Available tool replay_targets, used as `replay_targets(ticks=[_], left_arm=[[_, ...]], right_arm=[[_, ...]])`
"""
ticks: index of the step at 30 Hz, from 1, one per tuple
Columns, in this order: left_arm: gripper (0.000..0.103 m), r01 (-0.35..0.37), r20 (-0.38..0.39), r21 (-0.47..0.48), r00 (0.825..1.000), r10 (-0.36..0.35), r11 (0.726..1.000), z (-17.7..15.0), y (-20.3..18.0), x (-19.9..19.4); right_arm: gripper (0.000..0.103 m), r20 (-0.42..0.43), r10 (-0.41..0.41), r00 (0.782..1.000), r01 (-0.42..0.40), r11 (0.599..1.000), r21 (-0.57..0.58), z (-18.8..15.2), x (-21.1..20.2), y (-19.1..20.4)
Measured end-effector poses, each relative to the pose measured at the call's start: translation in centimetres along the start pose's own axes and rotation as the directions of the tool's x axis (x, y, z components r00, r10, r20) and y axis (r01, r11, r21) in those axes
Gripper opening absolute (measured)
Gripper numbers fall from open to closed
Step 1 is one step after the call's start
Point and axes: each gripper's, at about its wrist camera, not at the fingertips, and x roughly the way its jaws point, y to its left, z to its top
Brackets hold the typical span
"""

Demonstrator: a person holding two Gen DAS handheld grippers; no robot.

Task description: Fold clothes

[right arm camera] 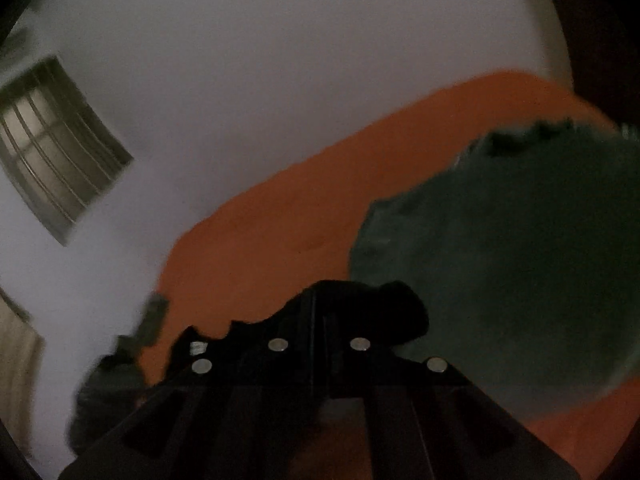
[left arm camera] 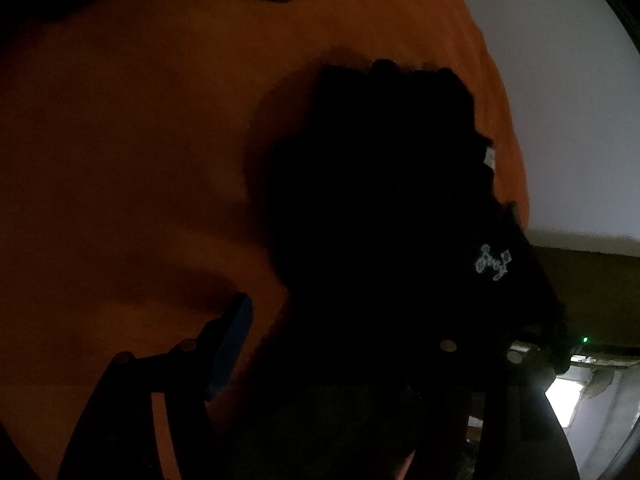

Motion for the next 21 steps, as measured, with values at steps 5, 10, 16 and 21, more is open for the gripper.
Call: replay_targets(ticks=[5, 10, 16, 21], left_arm=[[0.069, 0.008, 0.031, -0.009, 0.999, -0.007, 1.000, 0.1, 0.3, -1.0], [0.069, 0.005, 0.064, -0.003, 0.998, -0.005, 1.000, 0.6, 0.6, -1.8], [0.069, 0.011, 0.105, 0.000, 0.994, -0.011, 1.000, 2.9, 1.0, -2.1], [0.069, 0.045, 0.116, 0.005, 0.992, -0.045, 0.999, 4.4, 0.0, -1.4]], right_arm=[[0.001, -0.038, -0.123, 0.992, 0.126, 0.990, 0.064, 1.7, 1.9, -3.4], [0.001, -0.069, -0.111, 0.991, 0.117, 0.989, 0.089, -1.9, 1.5, -4.8], [0.001, 0.001, -0.178, 0.984, 0.178, 0.984, 0.003, -3.2, -0.3, -5.1], [0.001, 0.139, -0.156, 0.978, 0.155, 0.988, 0.018, -0.2, -2.8, -4.4]])
